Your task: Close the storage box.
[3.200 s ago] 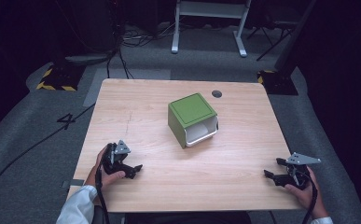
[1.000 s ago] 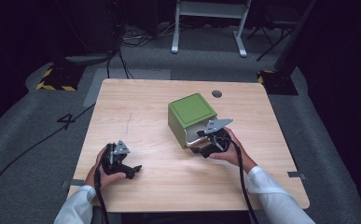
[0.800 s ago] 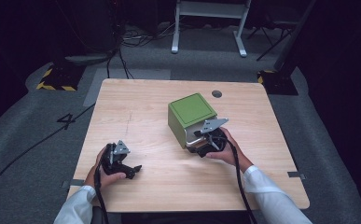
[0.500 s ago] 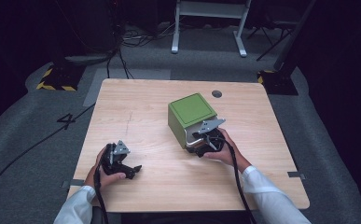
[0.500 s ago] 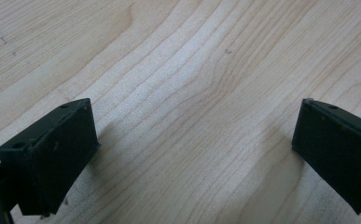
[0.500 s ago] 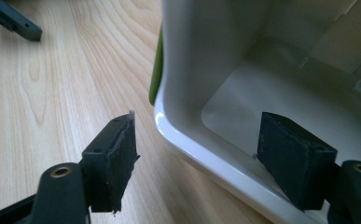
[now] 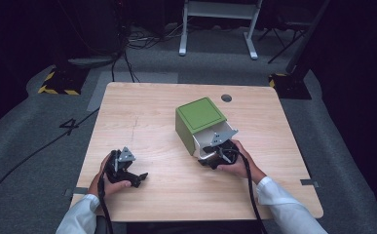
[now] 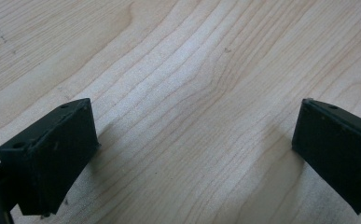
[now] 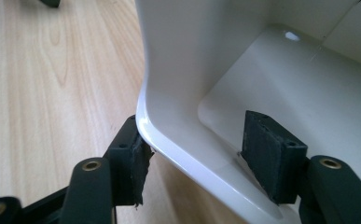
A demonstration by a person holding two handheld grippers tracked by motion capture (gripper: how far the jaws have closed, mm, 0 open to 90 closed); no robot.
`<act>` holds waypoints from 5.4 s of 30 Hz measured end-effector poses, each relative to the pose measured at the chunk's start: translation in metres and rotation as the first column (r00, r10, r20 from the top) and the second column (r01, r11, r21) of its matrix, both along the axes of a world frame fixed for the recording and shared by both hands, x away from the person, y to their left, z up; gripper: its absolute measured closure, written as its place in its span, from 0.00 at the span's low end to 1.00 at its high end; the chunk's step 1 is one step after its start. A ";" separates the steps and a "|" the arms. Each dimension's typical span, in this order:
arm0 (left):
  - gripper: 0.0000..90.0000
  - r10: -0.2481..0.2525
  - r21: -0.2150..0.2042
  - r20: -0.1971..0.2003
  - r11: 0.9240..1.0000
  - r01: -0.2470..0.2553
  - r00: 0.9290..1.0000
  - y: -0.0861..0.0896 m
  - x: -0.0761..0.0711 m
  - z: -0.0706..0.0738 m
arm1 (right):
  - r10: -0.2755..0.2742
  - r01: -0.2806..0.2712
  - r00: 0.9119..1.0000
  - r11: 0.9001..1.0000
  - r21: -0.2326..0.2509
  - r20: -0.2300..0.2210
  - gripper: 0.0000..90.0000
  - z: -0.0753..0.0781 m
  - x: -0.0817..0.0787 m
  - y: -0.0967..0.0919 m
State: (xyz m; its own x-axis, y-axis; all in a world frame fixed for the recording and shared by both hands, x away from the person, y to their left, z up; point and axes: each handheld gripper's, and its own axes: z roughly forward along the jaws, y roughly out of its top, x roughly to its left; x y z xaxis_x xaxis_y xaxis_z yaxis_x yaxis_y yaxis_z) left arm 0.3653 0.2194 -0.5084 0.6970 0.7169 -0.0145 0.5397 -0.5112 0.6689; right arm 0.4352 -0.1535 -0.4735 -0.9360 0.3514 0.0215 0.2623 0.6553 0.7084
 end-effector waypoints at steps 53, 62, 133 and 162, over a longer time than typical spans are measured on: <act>0.00 0.007 0.006 0.002 1.000 -0.007 1.000 0.000 -0.001 0.000 | 0.071 -0.071 0.998 0.997 -0.016 -0.001 0.45 -0.004 -0.051 -0.037; 0.00 0.008 0.006 0.002 1.000 -0.008 1.000 0.000 -0.001 0.000 | 0.063 -0.062 0.998 0.998 -0.010 0.028 0.38 0.003 -0.053 -0.043; 0.00 0.009 0.006 0.002 1.000 -0.009 1.000 0.000 -0.001 0.000 | -0.221 0.230 0.965 0.972 -0.055 0.144 0.25 0.005 -0.079 -0.173; 0.00 0.010 0.006 -0.001 1.000 -0.010 1.000 0.000 -0.001 0.000 | -0.565 0.563 0.824 0.825 0.045 0.049 0.21 -0.034 -0.101 -0.267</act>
